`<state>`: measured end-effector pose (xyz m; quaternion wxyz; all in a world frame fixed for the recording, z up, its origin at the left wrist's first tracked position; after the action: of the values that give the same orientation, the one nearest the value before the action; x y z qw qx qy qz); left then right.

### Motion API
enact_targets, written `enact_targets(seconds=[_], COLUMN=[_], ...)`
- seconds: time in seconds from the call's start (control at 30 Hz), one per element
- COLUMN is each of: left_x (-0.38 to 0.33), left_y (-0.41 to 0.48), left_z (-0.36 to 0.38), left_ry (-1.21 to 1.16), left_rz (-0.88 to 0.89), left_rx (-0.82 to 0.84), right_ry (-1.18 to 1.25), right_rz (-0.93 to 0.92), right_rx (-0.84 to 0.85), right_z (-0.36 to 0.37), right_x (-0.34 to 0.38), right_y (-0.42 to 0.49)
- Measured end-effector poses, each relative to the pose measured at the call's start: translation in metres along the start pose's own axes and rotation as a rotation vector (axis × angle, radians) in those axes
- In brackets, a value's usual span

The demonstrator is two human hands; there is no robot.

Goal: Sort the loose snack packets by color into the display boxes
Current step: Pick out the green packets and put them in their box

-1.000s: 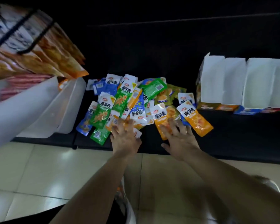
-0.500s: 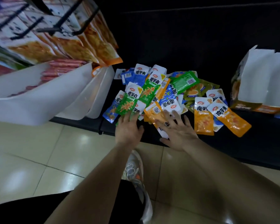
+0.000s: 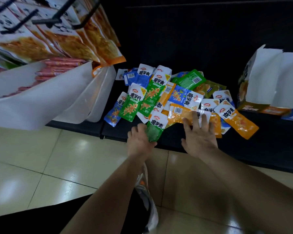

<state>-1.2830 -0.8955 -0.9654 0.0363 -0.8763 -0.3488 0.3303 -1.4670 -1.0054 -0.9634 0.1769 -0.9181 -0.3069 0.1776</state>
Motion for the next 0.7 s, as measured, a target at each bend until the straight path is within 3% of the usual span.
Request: enact_targets(seconds=[0.1, 0.17, 0.23, 0.33, 0.43, 0.53, 0.6, 0.7], left_x=[0.006, 0.005, -0.007, -0.029, -0.04, -0.03, -0.015, -0.001], left_y=[0.003, 0.002, -0.002, -0.01, -0.018, -0.008, 0.013, 0.048], left_z=[-0.006, -0.008, -0.006, 0.004, 0.014, 0.014, -0.006, -0.051], left_ry=[-0.215, -0.217, -0.2, -0.261, -0.349, -0.474, -0.497, -0.124], left_rz=[-0.138, -0.117, 0.018, 0.135, 0.11, 0.0, -0.096, -0.023], left_rx=[0.002, -0.035, -0.058, 0.043, 0.197, 0.301, 0.163, -0.19], right_ry=[0.107, 0.296, 0.633, 1.08, 1.167, 1.158, 1.186, 1.203], right_rz=[-0.017, -0.099, -0.157, -0.061, 0.044, 0.138, 0.148, 0.128], right_rx=[-0.115, -0.182, -0.116, 0.046, 0.102, 0.02, -0.012, -0.041], right_z=[-0.017, -0.025, -0.028, -0.03, -0.026, -0.019, -0.014, -0.011], right_x=[0.011, 0.025, 0.038, 0.048, 0.043, 0.02, 0.008, -0.007], right_y=[-0.007, -0.01, -0.009, -0.002, 0.006, 0.011, 0.011, 0.01])
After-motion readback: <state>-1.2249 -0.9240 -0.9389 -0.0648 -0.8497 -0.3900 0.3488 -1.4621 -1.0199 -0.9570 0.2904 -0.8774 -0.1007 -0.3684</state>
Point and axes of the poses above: each hand's wrist, its own y-axis towards the middle knuckle, its own z-axis out of the palm, x = y × z, the point moved 7 cm from there along y, towards the middle knuckle, and after that the axes turned 11 degrees about -y, right-handed, at the moved point
